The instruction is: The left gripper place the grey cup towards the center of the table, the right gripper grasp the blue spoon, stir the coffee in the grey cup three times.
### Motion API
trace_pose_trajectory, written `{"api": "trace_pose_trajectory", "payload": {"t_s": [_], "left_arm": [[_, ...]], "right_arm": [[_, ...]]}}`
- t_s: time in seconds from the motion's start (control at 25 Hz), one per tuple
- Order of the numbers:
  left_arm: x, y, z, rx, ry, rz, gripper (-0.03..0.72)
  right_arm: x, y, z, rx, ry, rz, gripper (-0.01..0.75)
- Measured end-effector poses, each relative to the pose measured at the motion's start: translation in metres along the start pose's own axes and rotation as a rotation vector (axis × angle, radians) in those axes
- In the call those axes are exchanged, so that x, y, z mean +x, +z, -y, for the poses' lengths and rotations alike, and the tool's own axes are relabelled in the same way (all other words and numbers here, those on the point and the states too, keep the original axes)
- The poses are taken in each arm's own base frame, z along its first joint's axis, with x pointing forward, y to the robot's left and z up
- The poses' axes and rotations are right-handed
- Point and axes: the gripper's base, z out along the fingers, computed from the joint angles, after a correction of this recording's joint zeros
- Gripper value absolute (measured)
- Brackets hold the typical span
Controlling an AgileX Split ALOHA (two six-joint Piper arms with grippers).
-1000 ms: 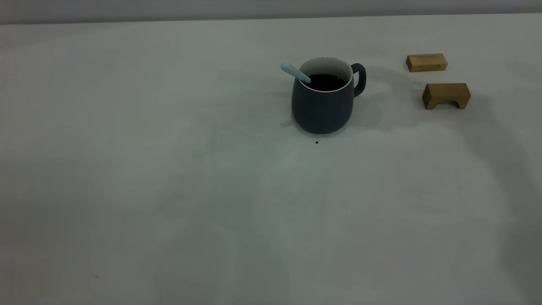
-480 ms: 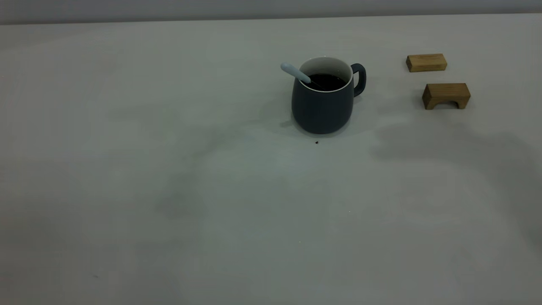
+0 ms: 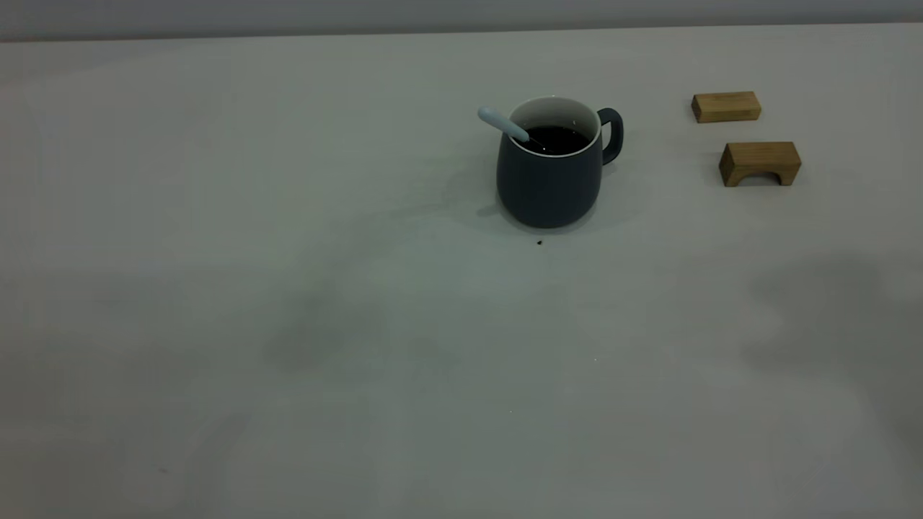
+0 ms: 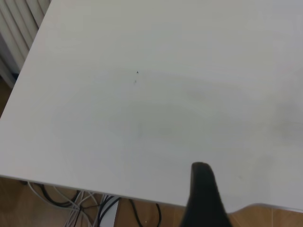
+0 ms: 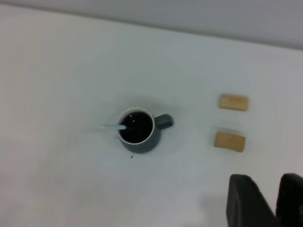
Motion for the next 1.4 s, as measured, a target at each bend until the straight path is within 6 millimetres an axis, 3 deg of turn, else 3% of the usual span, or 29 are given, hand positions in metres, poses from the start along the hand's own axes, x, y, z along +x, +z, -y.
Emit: {"api": "trace_pose_trajectory", "payload": {"t_s": [0.16,0.28,0.4,0.56,0.72,0.96,1.4], "left_arm": [[0.000,0.000,0.000,0.000,0.000,0.000,0.585],[0.000,0.000,0.000,0.000,0.000,0.000,0.585],[0.000,0.000,0.000,0.000,0.000,0.000,0.585],[0.000,0.000,0.000,0.000,0.000,0.000,0.585],[0.000,0.000,0.000,0.000,0.000,0.000,0.585],[0.000,0.000,0.000,0.000,0.000,0.000,0.585],[0.000,0.000,0.000,0.000,0.000,0.000,0.585]], "right_arm": [[0.047,-0.036,-0.007,0.039,-0.021,0.031,0.205],[0.101,-0.053,-0.012,0.063,-0.031,0.036,0.208],[0.159,-0.054,-0.014,0.092,-0.040,0.044,0.211],[0.222,-0.037,-0.015,0.104,-0.040,0.109,0.216],[0.266,-0.023,-0.015,0.107,-0.041,0.128,0.223],[0.299,-0.016,-0.016,0.138,-0.032,0.169,0.232],[0.301,-0.016,-0.016,0.137,-0.030,0.172,0.236]]}}
